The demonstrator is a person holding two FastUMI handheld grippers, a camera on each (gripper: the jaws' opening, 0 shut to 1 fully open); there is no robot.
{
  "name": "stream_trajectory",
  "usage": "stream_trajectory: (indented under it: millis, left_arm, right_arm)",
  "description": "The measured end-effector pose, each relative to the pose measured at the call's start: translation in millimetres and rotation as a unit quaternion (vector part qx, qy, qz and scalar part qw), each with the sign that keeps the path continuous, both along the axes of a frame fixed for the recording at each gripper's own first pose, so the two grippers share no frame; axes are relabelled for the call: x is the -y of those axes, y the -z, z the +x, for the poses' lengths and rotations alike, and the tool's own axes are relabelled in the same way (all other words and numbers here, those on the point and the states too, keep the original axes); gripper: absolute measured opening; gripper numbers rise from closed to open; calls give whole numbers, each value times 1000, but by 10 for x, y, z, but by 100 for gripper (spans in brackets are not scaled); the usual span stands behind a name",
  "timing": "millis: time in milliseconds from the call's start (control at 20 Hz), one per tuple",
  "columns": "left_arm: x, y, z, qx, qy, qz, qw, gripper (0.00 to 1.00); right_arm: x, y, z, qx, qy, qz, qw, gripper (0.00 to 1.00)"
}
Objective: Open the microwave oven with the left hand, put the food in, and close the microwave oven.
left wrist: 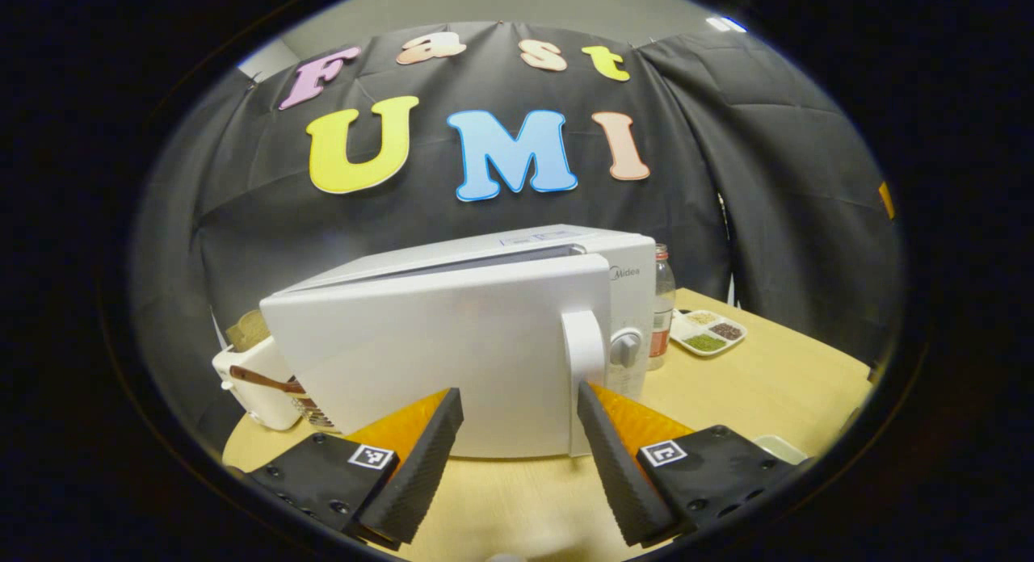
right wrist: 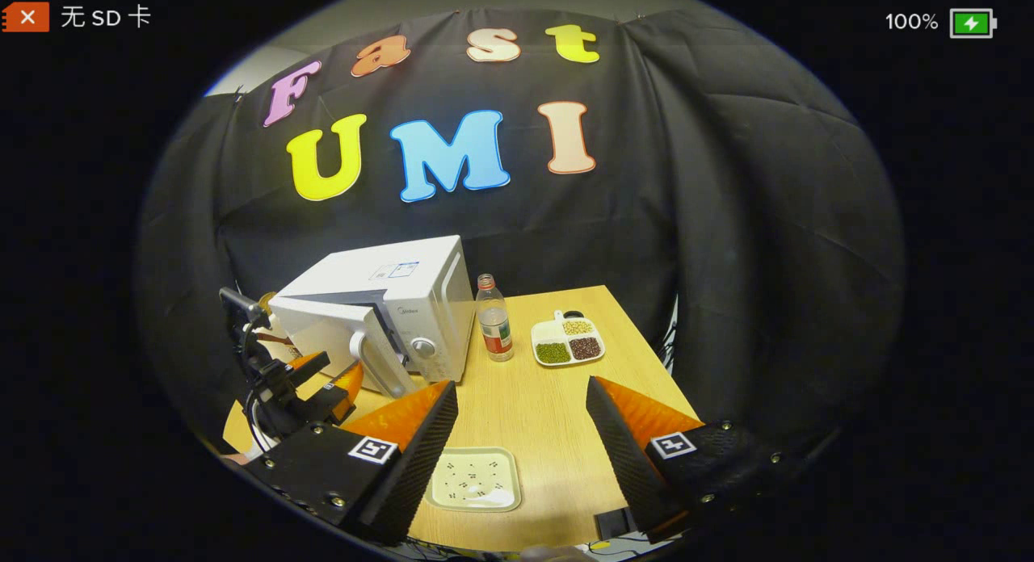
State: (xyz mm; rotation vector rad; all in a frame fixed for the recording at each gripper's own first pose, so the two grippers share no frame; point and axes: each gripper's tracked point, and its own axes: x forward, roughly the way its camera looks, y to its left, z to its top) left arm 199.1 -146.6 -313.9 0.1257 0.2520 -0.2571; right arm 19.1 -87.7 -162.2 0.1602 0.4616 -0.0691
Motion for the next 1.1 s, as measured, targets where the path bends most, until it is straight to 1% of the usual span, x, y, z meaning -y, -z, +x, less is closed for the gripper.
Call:
stream_trajectory:
  millis: [150, 350, 400, 500, 700, 750, 850, 900, 950, 1000, 1050, 1100]
  left_arm:
    - [60, -50, 166, 15, -4, 11, 1000, 95]
    - [109, -39, 290, 13, -14, 10, 1000, 95]
    - [114, -29, 288, 14, -19, 5, 1000, 100]
    - [103, -24, 271, 14, -29, -1, 999, 94]
    - [107, -19, 268, 15, -36, -6, 999, 100]
    - [105, -28, 276, 16, -36, -9, 999, 94]
    - [111, -11, 288, 13, -39, -16, 999, 100]
    - [117, -16, 294, 14, -39, -17, 999, 94]
    - [117, 4, 280, 13, -43, -15, 999, 98]
    - [120, -14, 281, 19, -45, -16, 999, 98]
    - [131, -5, 282, 17, -45, -16, 999, 95]
    - [141, -29, 299, 21, -46, -12, 999, 96]
  right_arm:
    - [19, 43, 17, -6, 1, 6, 1000, 98]
    - [-11, 58, 5, -14, -3, -2, 1000, 98]
    - [-16, 43, 4, -14, -7, -2, 1000, 98]
    - [-36, 42, 33, -15, -13, 1, 1000, 98]
    - [-30, 38, 77, -16, -21, 2, 1000, 98]
    - [-37, 55, 94, -18, -23, 3, 1000, 98]
    - [-41, 62, 102, -18, -26, 5, 999, 98]
    - [-54, 62, 112, -18, -28, 5, 999, 98]
    - [-67, 67, 106, -20, -32, 6, 999, 98]
    - [-95, 77, 97, -21, -38, 5, 999, 98]
    - [-99, 89, 78, -25, -41, 0, 999, 98]
    - [-99, 85, 65, -25, -44, -2, 999, 98]
